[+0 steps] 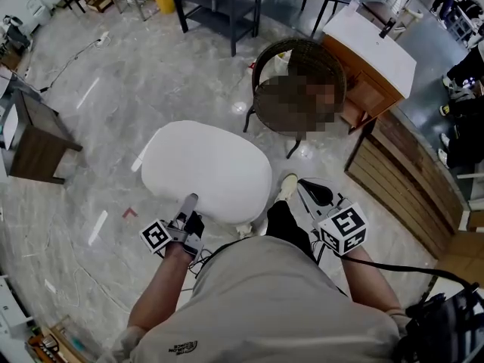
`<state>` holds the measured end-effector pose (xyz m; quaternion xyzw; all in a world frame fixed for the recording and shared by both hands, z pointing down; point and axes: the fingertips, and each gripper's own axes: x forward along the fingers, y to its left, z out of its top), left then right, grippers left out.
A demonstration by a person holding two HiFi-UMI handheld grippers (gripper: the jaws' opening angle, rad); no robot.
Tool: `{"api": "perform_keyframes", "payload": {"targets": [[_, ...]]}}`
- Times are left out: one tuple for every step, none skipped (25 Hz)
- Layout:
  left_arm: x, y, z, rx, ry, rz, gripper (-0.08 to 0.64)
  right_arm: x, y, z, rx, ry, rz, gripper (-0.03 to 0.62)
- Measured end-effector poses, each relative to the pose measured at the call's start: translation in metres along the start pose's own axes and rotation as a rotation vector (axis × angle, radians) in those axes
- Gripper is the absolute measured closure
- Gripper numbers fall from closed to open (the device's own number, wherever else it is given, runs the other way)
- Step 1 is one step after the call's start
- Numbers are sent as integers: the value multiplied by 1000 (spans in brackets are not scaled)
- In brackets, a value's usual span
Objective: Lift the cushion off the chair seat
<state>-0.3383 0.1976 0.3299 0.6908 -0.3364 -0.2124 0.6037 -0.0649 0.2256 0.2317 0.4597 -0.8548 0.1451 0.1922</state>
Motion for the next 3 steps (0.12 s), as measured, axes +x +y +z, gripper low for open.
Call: {"api": "perform_keyframes", "payload": {"targets": [[2,0,-1,1,2,2,483,-1,-2,0,1,0,-1,578],[4,0,-2,3,3,4,483,-2,-5,0,2,0,-2,578],[6,-1,-3,5,5,6,483,-3,-7,0,3,0,-3,578]]}}
